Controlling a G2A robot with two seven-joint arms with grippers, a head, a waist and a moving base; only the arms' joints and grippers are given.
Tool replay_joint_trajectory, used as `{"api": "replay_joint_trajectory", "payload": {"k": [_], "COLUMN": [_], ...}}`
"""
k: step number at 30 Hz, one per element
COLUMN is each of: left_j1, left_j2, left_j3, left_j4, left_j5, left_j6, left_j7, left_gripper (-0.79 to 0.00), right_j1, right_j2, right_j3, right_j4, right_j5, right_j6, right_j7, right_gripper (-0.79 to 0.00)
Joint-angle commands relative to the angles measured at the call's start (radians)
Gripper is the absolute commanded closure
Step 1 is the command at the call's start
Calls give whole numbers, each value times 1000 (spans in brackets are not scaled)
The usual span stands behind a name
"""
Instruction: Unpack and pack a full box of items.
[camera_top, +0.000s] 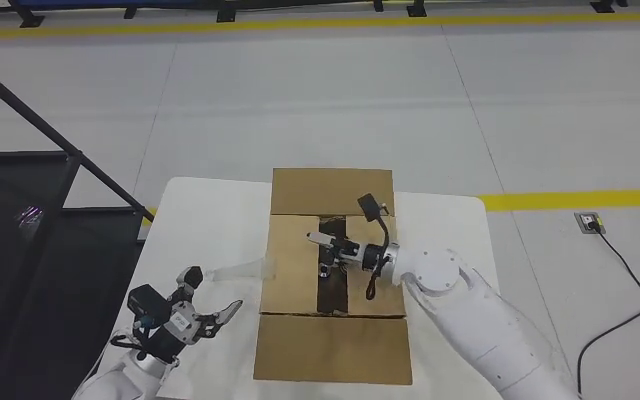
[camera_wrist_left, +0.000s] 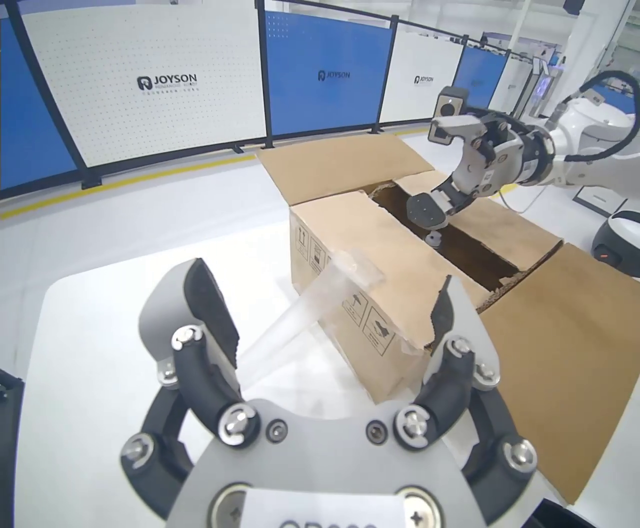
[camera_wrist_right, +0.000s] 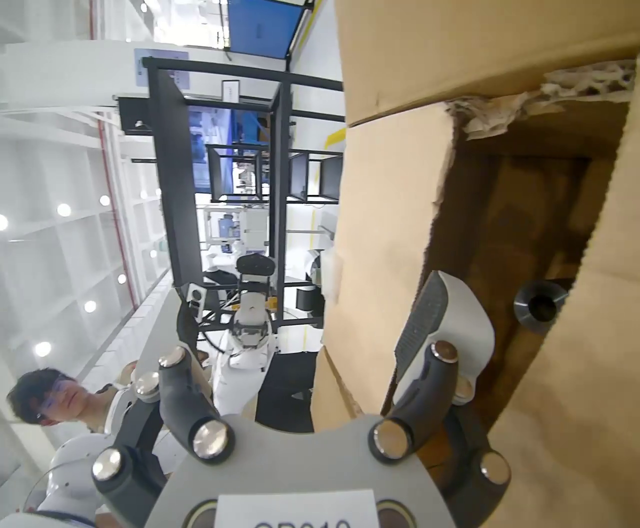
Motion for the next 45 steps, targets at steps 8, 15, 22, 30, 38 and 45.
{"api": "replay_joint_trajectory", "payload": {"k": [8, 15, 22, 30, 38, 45], "left_j1": [18, 32, 29, -13, -63, -70], "left_j2": [0, 0, -1, -11, -28, -38], "left_j3": [-7, 8, 47, 123, 163, 146], "left_j4": [-14, -43, -65, -51, -28, -18], "left_j5": [-5, 33, 84, 102, 7, -48], "left_j6": [-18, -34, -30, 22, 177, 301], "left_j7": [-4, -11, -21, -63, -120, -117], "left_gripper": [-785, -785, -785, -785, -785, -785], "right_j1": [60, 86, 101, 118, 149, 153], "right_j2": [-46, -66, -85, -119, -158, -174], "right_j3": [-65, -22, -20, -61, -96, -95], "right_j4": [88, 164, 150, 111, 124, 141], "right_j5": [18, 199, 268, 242, 284, 268], "right_j6": [22, -72, -108, -165, -260, -371], "right_j7": [5, 124, 183, 132, 181, 203], "right_gripper": [-785, -785, -785, -785, -785, -785]}}
